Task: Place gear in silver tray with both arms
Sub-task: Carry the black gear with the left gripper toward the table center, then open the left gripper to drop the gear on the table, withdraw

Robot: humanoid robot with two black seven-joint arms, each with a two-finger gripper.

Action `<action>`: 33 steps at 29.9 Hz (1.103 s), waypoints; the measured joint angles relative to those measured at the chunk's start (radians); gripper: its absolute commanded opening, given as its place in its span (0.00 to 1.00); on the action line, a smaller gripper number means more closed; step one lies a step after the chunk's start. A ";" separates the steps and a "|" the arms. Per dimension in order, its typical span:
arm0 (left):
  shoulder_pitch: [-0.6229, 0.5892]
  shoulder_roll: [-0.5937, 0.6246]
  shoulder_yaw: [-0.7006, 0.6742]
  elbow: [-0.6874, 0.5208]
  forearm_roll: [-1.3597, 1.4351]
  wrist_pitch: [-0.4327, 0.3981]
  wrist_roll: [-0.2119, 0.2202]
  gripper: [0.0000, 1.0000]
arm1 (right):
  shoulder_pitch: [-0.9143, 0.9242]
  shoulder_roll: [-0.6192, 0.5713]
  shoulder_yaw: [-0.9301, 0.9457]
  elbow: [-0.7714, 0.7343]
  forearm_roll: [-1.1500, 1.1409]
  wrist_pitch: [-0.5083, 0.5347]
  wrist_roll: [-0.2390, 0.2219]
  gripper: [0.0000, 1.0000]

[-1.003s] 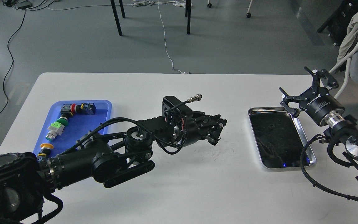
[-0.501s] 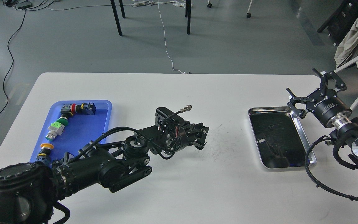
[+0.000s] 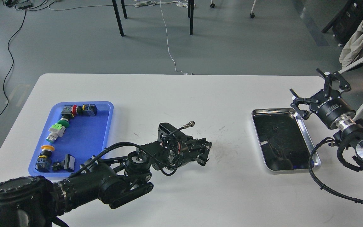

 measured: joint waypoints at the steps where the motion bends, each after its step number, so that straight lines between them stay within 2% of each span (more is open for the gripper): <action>1: 0.002 0.000 0.000 0.000 0.000 0.000 0.001 0.32 | -0.001 0.000 -0.002 0.001 0.000 0.001 0.000 0.95; 3: 0.003 0.000 0.000 0.000 0.000 0.004 0.001 0.52 | -0.002 0.000 -0.005 0.001 0.000 0.001 0.000 0.95; 5: 0.006 0.000 0.000 0.000 -0.004 0.013 0.001 0.65 | -0.003 0.000 -0.006 0.003 0.000 0.001 0.000 0.95; 7: 0.008 0.000 0.000 -0.001 -0.007 0.023 0.001 0.87 | -0.003 0.000 -0.006 0.004 0.000 0.001 0.000 0.95; 8: 0.008 0.000 0.000 -0.003 -0.009 0.029 0.001 0.95 | -0.003 0.000 -0.006 0.005 0.000 0.001 0.000 0.95; 17: -0.004 0.000 -0.019 -0.047 -0.081 0.077 0.002 0.98 | 0.009 -0.003 -0.011 0.045 -0.002 -0.005 -0.005 0.95; 21: -0.015 0.000 -0.136 -0.075 -0.110 0.091 0.006 0.98 | 0.022 -0.014 -0.013 0.105 -0.018 -0.012 -0.010 0.95; 26: -0.018 0.007 -0.302 -0.151 -0.214 0.100 0.024 0.98 | 0.050 -0.035 -0.013 0.218 -0.146 -0.057 -0.019 0.95; 30: -0.015 0.142 -0.411 -0.208 -0.415 0.136 0.047 0.98 | 0.082 -0.039 -0.025 0.295 -0.255 -0.089 -0.044 0.95; 33: -0.010 0.251 -0.479 -0.224 -0.590 0.168 0.050 0.98 | 0.155 -0.039 -0.115 0.306 -0.313 -0.106 -0.050 0.95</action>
